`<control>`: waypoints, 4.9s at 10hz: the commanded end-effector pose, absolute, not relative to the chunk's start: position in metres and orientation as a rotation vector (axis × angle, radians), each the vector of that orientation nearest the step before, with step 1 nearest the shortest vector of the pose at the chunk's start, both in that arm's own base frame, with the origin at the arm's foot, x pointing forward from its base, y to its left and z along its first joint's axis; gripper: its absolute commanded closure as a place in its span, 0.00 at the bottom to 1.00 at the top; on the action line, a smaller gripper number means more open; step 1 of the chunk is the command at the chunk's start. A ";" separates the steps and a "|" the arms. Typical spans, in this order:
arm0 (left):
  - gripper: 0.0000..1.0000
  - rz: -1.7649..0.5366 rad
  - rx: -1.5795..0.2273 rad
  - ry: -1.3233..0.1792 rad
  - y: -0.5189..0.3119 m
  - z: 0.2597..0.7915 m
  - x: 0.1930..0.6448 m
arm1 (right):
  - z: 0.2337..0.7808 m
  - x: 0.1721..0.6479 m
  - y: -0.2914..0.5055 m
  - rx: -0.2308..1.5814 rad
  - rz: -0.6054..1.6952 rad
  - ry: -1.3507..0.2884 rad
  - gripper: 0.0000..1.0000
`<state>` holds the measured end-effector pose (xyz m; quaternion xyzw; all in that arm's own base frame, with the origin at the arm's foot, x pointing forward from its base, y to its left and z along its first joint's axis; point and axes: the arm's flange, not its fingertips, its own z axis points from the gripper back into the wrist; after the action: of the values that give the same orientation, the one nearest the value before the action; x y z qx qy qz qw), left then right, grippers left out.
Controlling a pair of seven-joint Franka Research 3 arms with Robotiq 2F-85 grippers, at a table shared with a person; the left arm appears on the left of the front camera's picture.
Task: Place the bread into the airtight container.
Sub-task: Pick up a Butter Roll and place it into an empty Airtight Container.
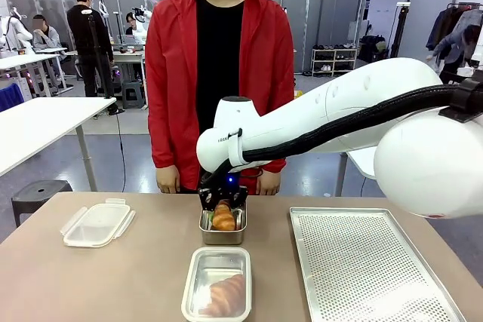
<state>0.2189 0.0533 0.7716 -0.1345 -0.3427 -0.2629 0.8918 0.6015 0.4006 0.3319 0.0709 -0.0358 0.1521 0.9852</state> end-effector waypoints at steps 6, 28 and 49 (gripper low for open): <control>0.00 -0.560 -0.270 -0.708 0.054 0.774 0.219 | 0.335 0.603 0.398 0.140 0.300 -0.077 0.07; 0.00 -0.560 -0.270 -0.708 0.054 0.774 0.219 | 0.614 0.438 0.171 0.238 0.461 -0.324 0.07; 0.00 -0.560 -0.270 -0.708 0.054 0.774 0.219 | 0.734 0.266 0.008 0.244 0.424 -0.483 0.07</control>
<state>0.2189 0.0535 0.7717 -0.1345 -0.3428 -0.2626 0.8919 0.2646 0.0070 0.7316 0.1208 -0.2361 0.2036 0.9424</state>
